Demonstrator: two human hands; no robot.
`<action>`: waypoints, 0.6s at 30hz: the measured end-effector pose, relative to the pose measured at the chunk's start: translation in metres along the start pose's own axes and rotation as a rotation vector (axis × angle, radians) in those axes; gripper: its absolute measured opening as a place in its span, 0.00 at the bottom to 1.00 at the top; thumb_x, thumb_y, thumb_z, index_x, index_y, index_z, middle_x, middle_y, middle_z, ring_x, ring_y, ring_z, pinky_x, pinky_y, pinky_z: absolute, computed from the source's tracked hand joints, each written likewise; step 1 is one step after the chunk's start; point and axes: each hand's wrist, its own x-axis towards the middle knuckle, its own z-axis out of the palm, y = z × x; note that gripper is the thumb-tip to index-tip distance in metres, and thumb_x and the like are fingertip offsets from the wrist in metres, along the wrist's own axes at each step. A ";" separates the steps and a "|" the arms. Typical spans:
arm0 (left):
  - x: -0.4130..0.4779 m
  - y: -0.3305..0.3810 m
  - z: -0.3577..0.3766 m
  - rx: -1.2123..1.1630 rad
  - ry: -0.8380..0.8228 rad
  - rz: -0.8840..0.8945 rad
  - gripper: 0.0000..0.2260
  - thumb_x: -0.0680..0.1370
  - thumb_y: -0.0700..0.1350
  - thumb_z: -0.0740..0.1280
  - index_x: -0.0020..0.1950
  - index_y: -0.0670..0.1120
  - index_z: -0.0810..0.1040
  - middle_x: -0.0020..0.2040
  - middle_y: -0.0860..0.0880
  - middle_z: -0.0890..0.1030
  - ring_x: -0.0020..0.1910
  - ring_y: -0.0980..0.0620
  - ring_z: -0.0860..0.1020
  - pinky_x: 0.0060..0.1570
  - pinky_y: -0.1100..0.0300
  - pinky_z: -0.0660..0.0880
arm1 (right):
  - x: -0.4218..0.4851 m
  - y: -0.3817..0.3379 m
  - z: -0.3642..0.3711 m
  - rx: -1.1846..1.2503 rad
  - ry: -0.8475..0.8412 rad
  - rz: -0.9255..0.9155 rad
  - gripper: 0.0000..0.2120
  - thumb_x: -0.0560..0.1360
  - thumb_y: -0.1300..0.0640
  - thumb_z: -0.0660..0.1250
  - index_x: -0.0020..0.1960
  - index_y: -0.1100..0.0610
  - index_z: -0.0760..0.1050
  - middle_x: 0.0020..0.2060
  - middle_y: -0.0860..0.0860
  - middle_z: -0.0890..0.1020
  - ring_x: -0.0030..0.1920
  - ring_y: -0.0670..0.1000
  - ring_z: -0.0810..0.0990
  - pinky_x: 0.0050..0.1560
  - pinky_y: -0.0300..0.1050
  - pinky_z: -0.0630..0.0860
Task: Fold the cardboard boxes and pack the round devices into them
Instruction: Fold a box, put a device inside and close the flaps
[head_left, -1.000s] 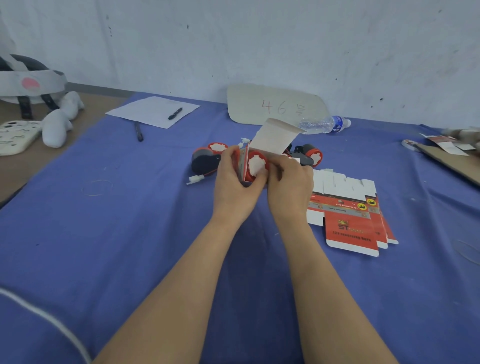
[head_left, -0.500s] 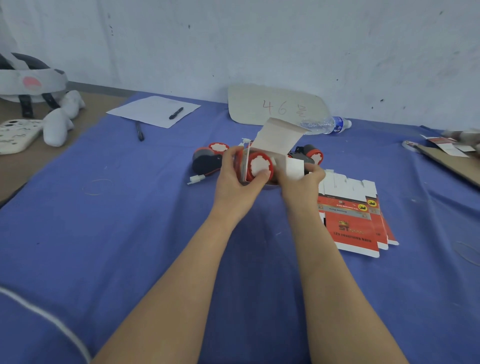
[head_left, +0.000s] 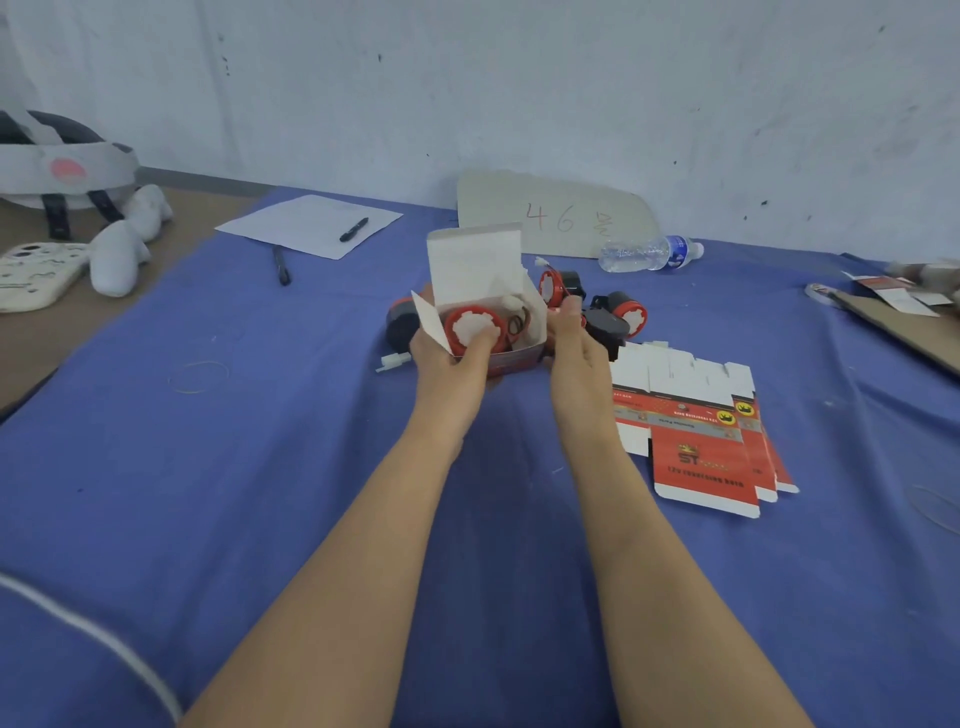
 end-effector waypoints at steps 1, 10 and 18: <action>0.000 0.000 0.000 -0.016 0.000 -0.015 0.19 0.79 0.37 0.63 0.58 0.62 0.69 0.54 0.53 0.79 0.53 0.53 0.80 0.41 0.57 0.82 | 0.000 0.001 -0.001 0.071 -0.029 0.054 0.17 0.82 0.44 0.54 0.44 0.44 0.79 0.43 0.40 0.83 0.46 0.37 0.80 0.49 0.33 0.73; -0.002 -0.003 0.001 0.128 -0.094 -0.044 0.20 0.78 0.40 0.66 0.69 0.52 0.68 0.63 0.47 0.75 0.57 0.51 0.78 0.41 0.62 0.80 | 0.007 0.000 -0.010 0.305 -0.046 0.304 0.16 0.78 0.62 0.60 0.60 0.47 0.75 0.55 0.52 0.81 0.54 0.55 0.81 0.52 0.54 0.80; -0.001 -0.012 0.003 0.228 -0.072 -0.078 0.30 0.70 0.47 0.77 0.68 0.48 0.67 0.62 0.48 0.77 0.60 0.51 0.77 0.58 0.50 0.78 | 0.010 0.007 -0.005 0.300 0.011 0.354 0.14 0.80 0.51 0.62 0.63 0.54 0.75 0.54 0.53 0.83 0.52 0.52 0.83 0.41 0.43 0.80</action>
